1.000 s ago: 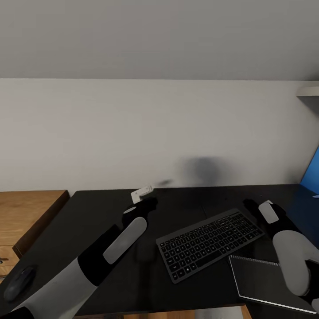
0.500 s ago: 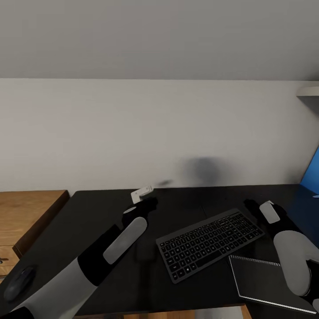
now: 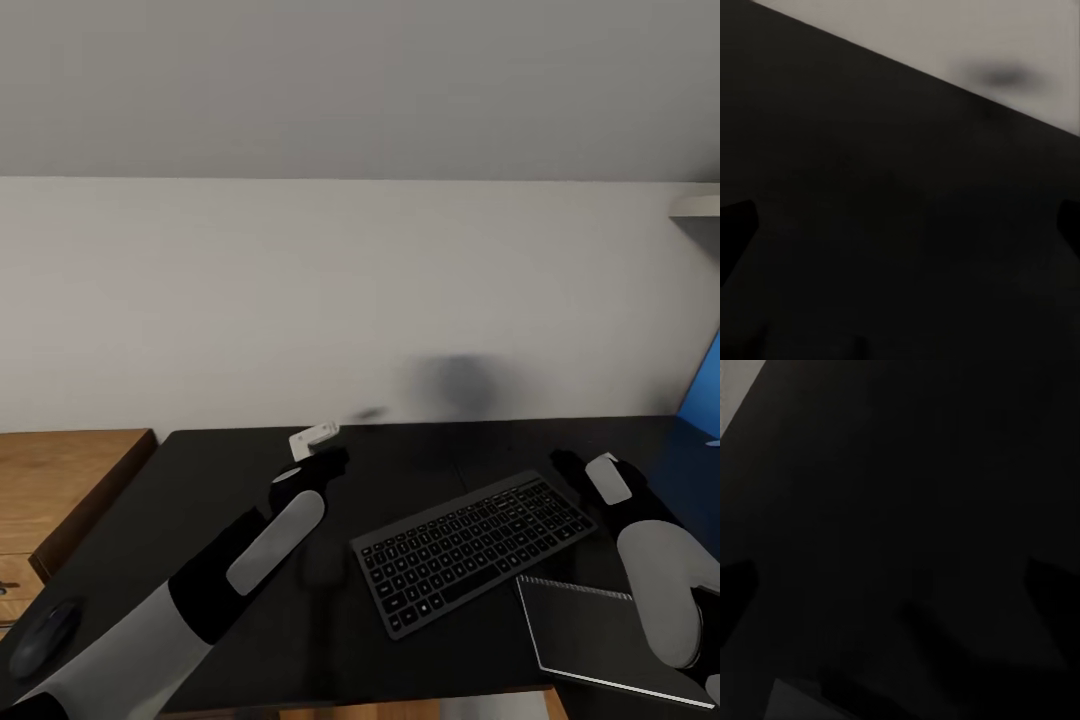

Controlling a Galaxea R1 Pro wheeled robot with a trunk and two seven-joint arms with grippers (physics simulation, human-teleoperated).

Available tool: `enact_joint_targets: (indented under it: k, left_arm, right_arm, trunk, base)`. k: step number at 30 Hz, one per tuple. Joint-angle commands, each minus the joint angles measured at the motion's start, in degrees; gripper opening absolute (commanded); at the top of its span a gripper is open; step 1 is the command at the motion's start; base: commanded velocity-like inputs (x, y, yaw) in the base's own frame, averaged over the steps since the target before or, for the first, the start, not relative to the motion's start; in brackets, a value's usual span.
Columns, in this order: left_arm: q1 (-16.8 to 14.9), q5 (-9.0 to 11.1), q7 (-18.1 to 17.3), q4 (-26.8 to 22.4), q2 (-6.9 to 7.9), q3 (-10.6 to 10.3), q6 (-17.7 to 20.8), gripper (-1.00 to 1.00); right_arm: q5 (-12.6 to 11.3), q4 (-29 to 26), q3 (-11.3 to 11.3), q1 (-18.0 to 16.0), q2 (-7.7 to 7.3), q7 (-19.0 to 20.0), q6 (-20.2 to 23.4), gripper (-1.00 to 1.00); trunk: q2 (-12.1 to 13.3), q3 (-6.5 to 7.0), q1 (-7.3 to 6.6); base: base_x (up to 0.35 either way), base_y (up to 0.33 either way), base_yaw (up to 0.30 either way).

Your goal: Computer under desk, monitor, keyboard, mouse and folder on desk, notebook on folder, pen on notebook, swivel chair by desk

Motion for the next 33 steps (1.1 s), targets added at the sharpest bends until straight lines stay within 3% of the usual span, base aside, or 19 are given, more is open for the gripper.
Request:
enact_joint_targets:
  k: [1,33]
  left_arm:
    - [-0.1,0.1,0.3,-0.1,0.08,-0.1,0.5,1.0]
    - [-0.1,0.2,0.3,0.0,0.17,-0.1,0.5,1.0]
  right_arm:
    - [-1.0,2.7,-0.1,0.0,0.01,-0.4,0.2,1.0]
    - [-0.9,2.7,-0.1,0.0,0.01,-0.5,-0.1,1.0]
  trunk:
    - [0.0,-0.07,0.0]
    - [0.0,-0.07,0.0]
  base:
    - [-0.026,0.005,0.0]
    - [-0.032,0.003,0.0]
